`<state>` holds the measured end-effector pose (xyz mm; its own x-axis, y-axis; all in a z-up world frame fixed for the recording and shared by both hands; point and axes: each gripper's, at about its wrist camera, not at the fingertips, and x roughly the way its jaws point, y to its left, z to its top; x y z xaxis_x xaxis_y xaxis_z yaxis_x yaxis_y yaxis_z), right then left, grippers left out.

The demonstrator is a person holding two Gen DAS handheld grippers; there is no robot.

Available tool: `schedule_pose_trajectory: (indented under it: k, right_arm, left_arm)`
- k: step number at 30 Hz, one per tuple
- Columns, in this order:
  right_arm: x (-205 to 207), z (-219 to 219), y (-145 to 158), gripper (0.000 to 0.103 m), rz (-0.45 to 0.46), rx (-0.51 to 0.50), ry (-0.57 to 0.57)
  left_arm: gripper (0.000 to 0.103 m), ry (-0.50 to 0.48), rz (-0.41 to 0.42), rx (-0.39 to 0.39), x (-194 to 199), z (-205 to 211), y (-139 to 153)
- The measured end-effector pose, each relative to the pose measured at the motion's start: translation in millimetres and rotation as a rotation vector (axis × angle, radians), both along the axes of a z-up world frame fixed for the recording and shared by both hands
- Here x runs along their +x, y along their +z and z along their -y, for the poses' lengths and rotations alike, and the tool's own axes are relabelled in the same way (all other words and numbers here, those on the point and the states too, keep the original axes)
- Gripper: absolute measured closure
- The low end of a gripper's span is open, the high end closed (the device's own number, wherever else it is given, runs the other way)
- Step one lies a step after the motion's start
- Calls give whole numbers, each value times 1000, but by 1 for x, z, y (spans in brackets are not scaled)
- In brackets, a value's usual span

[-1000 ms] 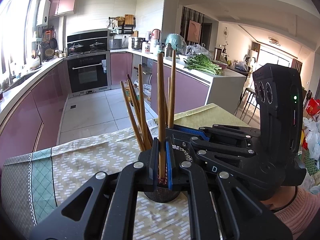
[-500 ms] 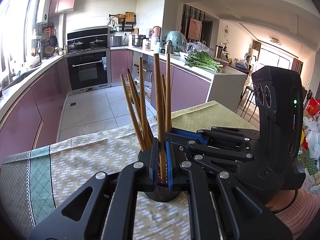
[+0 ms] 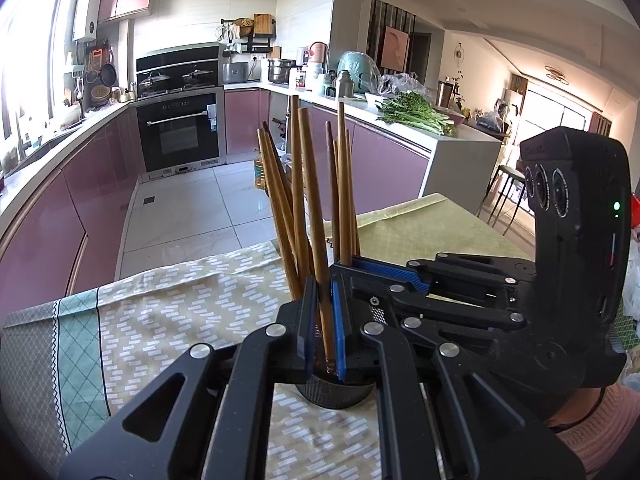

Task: Organize utensils
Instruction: 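Open both tools to release the chopsticks and pull back from the cup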

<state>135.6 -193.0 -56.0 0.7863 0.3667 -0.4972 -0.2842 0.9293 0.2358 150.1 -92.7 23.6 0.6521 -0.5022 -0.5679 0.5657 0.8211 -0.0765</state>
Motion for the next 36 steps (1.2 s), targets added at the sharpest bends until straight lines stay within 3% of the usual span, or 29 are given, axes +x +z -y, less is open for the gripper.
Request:
schedule_pose_trajectory:
  k: [19,25,27,31,33,36]
  right_arm:
    - [0,9,0,94,-4,17,-26]
    - [-11,12,4,80,17,20,-32]
    - [-17,12,6,67,31,12,-32]
    - [-32,13,9,49,66,-3,-43]
    - [-41,13,9,42,82,-15,-53]
    - [-53,12,8,28,105,-34,-67]
  left_arm:
    - [90,19,-31,-8,15,-8,-14]
    - [70,53,-21,-40,5,-22,-18]
    - [55,80,-1,-52,-1,-31,-18]
    - [42,149,51,-59,-16,-52,-18]
    - [24,186,74,-62,-23,-63,-17]
    - [8,243,111,-79,-37,-80,-14]
